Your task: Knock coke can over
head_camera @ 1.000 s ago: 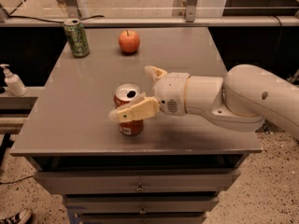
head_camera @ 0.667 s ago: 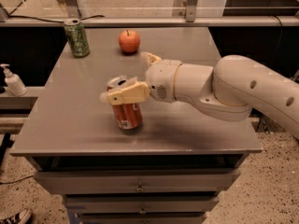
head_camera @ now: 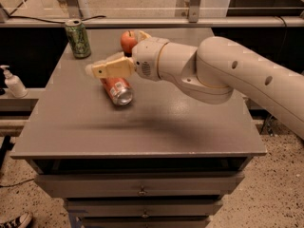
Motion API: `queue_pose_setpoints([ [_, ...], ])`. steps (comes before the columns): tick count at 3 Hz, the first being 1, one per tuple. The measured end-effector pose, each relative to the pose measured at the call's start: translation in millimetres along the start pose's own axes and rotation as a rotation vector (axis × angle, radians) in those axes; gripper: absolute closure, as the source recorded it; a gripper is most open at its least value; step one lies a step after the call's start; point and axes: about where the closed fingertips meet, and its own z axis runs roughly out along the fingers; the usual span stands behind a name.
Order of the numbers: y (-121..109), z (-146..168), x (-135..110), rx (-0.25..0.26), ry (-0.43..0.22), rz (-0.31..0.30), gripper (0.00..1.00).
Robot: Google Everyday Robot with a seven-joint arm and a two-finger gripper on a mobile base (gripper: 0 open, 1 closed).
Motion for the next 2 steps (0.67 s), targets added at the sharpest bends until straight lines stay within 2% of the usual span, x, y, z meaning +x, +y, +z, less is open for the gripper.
queue_pose_setpoints([
  [1, 4.5, -11.9, 6.8, -0.021, -0.003, -0.023, 0.00],
  [2, -8.5, -73.7, 26.5, -0.081, 0.030, -0.106, 0.00],
])
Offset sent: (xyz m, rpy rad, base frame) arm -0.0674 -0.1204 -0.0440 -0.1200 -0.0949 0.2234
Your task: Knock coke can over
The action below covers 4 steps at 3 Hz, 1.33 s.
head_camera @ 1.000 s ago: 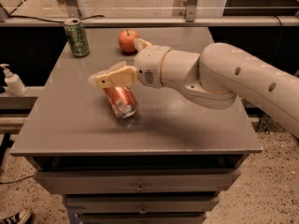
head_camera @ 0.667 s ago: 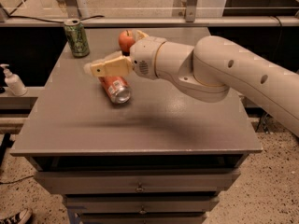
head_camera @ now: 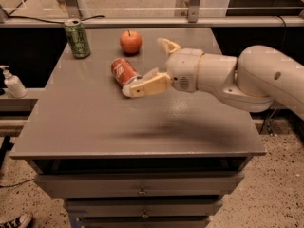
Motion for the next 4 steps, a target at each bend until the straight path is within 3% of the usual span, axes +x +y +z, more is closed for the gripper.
queue_pose_setpoints([
  [2, -41.8, -91.6, 20.3, -0.094, 0.142, -0.145, 0.00],
  [3, -51.6, -119.2, 28.0, -0.178, 0.225, -0.182, 0.00],
  [4, -45.3, -121.8, 25.6, -0.207, 0.227, -0.187, 0.00],
])
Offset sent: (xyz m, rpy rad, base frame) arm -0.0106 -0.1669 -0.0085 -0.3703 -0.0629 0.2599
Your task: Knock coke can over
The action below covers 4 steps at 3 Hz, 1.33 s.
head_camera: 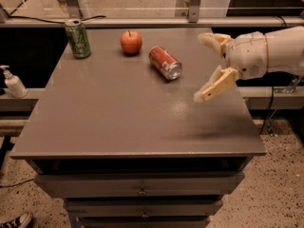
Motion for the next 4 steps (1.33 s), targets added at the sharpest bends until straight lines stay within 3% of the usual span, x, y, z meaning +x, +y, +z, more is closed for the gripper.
queue_pose_setpoints([
  [2, -2.3, 1.0, 2.0, 0.010, 0.007, 0.006, 0.00],
  [4, -43.7, -8.0, 39.7, 0.096, 0.085, 0.025, 0.00],
])
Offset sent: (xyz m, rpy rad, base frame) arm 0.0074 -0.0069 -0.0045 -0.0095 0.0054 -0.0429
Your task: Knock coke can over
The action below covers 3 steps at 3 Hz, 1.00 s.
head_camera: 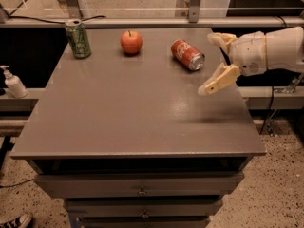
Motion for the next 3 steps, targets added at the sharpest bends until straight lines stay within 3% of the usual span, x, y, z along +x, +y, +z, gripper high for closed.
queue_pose_setpoints([
  [2, -70.0, -17.5, 37.2, 0.108, 0.056, 0.009, 0.00],
  [3, -88.0, -7.6, 58.5, 0.133, 0.064, 0.044, 0.00],
])
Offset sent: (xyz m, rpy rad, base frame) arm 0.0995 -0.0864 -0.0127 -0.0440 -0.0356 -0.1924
